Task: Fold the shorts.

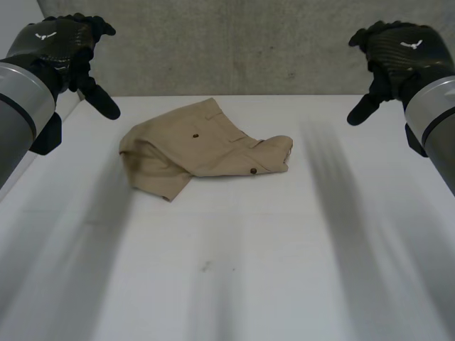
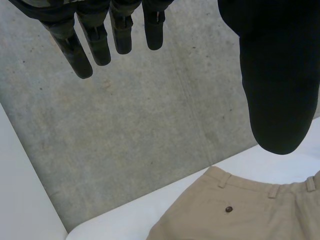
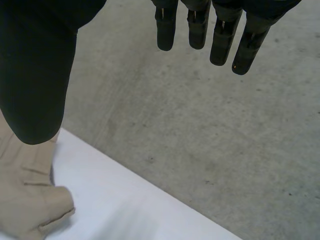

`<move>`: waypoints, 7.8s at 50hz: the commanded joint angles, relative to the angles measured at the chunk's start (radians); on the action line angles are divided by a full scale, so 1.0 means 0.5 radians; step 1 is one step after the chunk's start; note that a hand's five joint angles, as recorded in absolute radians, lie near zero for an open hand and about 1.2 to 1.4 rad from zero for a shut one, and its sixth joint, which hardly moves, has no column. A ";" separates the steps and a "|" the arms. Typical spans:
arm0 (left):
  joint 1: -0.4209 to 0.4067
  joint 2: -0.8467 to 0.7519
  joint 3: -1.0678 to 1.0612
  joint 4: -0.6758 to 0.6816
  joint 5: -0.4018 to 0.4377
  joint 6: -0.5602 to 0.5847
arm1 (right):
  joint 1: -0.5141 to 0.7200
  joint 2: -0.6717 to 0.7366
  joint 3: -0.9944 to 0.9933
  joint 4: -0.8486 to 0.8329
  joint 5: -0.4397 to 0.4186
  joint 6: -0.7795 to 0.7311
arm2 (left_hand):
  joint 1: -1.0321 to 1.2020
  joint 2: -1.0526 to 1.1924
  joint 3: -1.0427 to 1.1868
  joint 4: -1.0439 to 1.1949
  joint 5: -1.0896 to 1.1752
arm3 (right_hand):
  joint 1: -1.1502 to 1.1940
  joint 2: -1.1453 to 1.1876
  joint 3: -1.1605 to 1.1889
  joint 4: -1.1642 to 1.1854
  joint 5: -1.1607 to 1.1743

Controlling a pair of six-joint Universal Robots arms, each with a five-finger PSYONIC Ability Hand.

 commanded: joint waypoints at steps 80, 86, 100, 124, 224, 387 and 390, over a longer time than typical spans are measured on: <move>-0.205 -0.068 -0.180 0.410 0.042 0.341 | 0.004 0.238 -0.024 -0.138 -0.513 -0.444 | 2.393 2.400 2.376 2.390 2.352 | 2.397 2.367 2.378 2.338 2.311; -0.187 -0.150 -0.379 0.413 0.143 0.255 | -0.012 0.197 0.080 0.255 -0.378 -0.426 | 1.031 1.038 1.014 1.028 0.990 | 2.397 2.367 2.378 2.338 2.311; -0.205 -0.954 -0.165 0.475 0.156 0.277 | -0.159 0.225 0.316 -0.036 -0.090 -0.426 | 0.403 0.410 0.387 0.400 0.362 | 2.397 2.367 2.378 2.338 2.311; -0.049 -1.445 0.222 0.481 0.147 0.587 | -0.205 0.314 0.402 -0.198 -0.139 -0.429 | 2.371 2.378 2.354 2.368 2.330 | 2.397 2.367 2.378 2.338 2.311; -0.834 -0.773 -0.788 1.088 0.609 0.476 | -0.162 0.412 0.599 -0.542 -0.237 -0.825 | 0.603 0.610 0.586 0.600 0.562 | -0.047 -0.076 -0.066 -0.106 -0.132; 0.234 -0.875 -0.831 1.015 0.343 0.672 | 0.221 0.523 0.550 -0.487 -0.215 -0.460 | 0.843 0.851 0.827 0.841 0.803 | 2.397 2.367 2.378 2.338 2.311; 0.231 -0.878 -0.831 1.018 0.346 0.672 | 0.225 0.535 0.550 -0.484 -0.215 -0.463 | 0.908 0.915 0.891 0.905 0.867 | 2.397 2.367 2.378 2.338 2.311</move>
